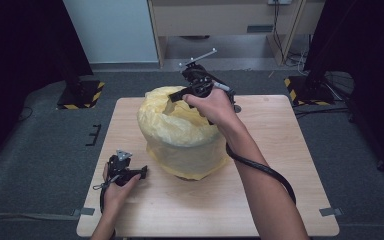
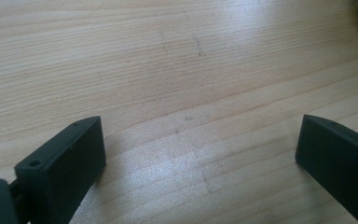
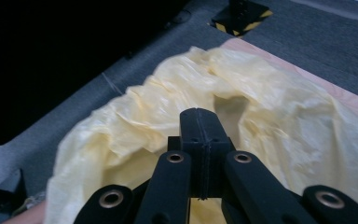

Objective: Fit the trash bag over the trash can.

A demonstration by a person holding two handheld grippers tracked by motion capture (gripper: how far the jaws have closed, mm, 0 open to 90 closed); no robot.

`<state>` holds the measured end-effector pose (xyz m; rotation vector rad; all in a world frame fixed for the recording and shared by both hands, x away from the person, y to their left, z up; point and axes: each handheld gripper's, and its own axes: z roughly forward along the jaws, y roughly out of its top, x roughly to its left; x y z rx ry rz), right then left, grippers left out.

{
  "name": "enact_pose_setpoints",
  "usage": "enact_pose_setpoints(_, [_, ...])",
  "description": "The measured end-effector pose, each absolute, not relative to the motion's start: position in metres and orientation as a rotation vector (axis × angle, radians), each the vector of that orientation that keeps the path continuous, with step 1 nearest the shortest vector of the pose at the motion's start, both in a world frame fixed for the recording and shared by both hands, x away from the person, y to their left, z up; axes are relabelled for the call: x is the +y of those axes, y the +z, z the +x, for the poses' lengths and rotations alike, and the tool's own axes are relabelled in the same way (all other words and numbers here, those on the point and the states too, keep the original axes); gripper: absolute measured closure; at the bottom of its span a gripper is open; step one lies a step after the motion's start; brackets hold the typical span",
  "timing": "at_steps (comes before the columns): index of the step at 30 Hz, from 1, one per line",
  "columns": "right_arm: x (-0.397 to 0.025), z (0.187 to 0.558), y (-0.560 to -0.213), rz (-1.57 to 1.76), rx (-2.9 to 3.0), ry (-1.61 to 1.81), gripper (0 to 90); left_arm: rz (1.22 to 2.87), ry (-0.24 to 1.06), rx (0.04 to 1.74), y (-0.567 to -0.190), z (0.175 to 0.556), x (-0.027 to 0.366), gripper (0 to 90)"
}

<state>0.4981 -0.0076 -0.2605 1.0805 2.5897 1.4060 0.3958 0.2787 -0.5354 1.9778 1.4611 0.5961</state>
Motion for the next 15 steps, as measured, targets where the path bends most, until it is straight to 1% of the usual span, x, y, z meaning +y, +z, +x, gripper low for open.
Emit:
enact_pose_setpoints(4, [0.003, 0.497, -0.261, 1.051, 2.602, 1.459, 90.0, 1.977, 0.596, 1.462, -0.535, 0.396, 0.279, 0.7])
enact_pose_setpoints(8, [0.018, 0.499, -0.269, 1.045, 2.630, 1.461, 90.0, 1.978, 0.596, 1.462, -0.535, 0.396, 0.279, 0.7])
enact_pose_setpoints(15, [0.030, 0.509, -0.292, 1.094, 2.686, 1.316, 90.0, 1.980, 0.596, 1.457, -0.535, 0.396, 0.279, 0.7])
